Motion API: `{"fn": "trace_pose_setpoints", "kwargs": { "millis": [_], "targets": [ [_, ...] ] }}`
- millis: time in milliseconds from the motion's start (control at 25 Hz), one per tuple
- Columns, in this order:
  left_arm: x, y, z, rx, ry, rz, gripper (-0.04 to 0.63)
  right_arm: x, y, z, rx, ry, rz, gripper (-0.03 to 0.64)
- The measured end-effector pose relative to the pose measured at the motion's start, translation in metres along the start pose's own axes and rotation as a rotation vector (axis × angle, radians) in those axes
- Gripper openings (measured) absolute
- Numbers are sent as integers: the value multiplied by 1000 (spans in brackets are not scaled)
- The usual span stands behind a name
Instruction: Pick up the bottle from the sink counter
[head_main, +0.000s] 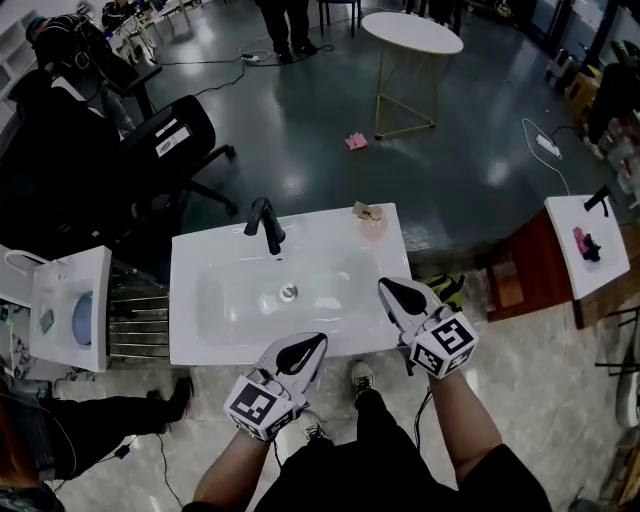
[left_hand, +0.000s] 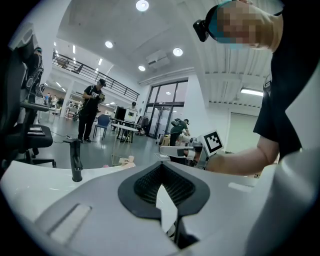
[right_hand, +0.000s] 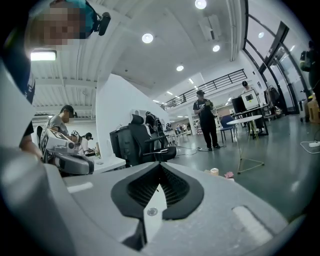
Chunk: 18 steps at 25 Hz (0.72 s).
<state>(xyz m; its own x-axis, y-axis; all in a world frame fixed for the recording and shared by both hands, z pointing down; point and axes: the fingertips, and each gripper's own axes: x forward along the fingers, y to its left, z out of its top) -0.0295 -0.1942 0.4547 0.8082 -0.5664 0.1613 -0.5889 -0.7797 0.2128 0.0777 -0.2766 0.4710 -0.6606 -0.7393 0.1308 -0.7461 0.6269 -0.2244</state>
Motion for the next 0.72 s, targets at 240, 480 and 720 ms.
{"fn": "trace_pose_setpoints", "kwargs": {
  "millis": [240,480,720],
  "targets": [
    [26,13,-5,-15,6,7,-3,19,-34,-13,-1,27,7,12],
    [47,23,-12,-39,13,30,-3,36,-67,-24,-10,47,14,54],
    [65,28,-15,-57,26,54,-3,58,-104,-43,-53,81,1,112]
  ]
}}
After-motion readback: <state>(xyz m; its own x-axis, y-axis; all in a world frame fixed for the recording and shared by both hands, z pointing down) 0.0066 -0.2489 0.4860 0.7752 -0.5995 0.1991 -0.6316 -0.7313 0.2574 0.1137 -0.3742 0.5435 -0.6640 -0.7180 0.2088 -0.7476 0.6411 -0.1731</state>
